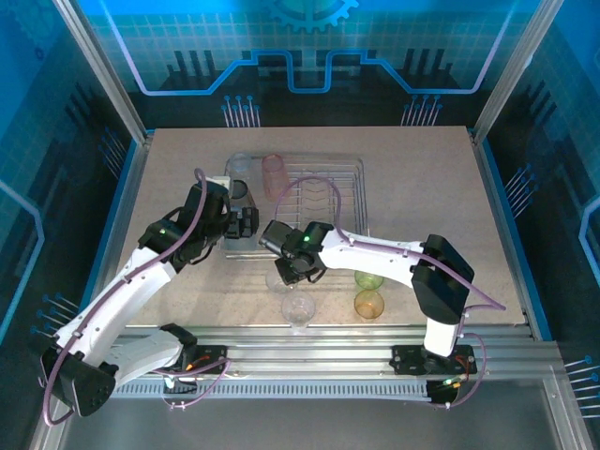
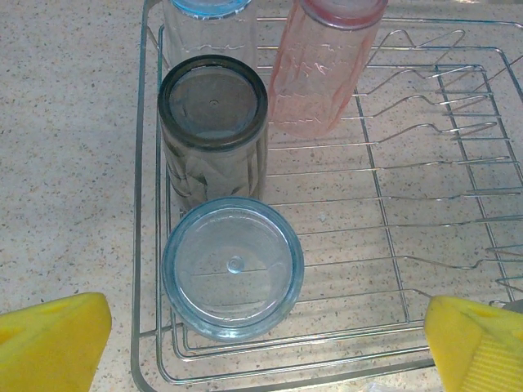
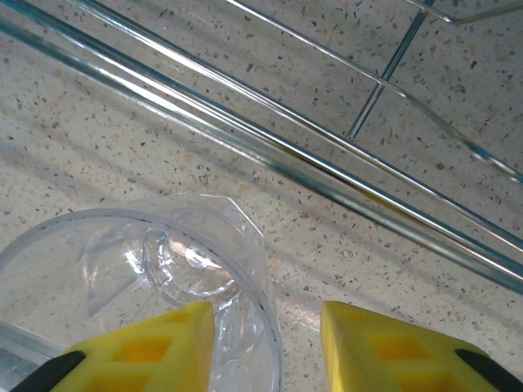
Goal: Load the cups into the dish rack
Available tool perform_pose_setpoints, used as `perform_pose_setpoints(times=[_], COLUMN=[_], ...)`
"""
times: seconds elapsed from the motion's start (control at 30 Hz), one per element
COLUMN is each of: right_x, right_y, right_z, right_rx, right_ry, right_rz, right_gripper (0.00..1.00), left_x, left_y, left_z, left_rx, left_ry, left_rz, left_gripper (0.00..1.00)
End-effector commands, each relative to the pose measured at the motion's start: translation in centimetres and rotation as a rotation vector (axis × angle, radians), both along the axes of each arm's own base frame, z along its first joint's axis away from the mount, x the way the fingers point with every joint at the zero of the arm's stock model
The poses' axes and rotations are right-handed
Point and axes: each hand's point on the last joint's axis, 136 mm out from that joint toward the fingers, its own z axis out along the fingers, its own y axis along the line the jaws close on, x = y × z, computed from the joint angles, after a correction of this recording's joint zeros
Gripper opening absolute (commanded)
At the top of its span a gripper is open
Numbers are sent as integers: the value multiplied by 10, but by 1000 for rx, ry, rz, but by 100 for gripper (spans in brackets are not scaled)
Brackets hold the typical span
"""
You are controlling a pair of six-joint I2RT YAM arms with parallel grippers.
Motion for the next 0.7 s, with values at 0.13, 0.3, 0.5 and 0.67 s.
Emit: perform_pose_setpoints(times=[0.13,0.3,0.5,0.67], right_x=[1,3,5,6], right_y=[0,-1,1,-3], right_z=[3,10,17,15], right_rx=[-36,-41,-23,-36], right_ry=[-25,-40,-50,-47], right_rz=[7,7,34,38], right_gripper=[29,23,15,14], left_x=[0,-1,-3,-5], left_y=[5,6,11,15], left_z=[3,5,5,5], left_rx=[-20,-20,-54,-68], left_ry=[-20,-30,-21,-24], left_rz=[28,34,56,69], left_gripper=[99,99,99,99])
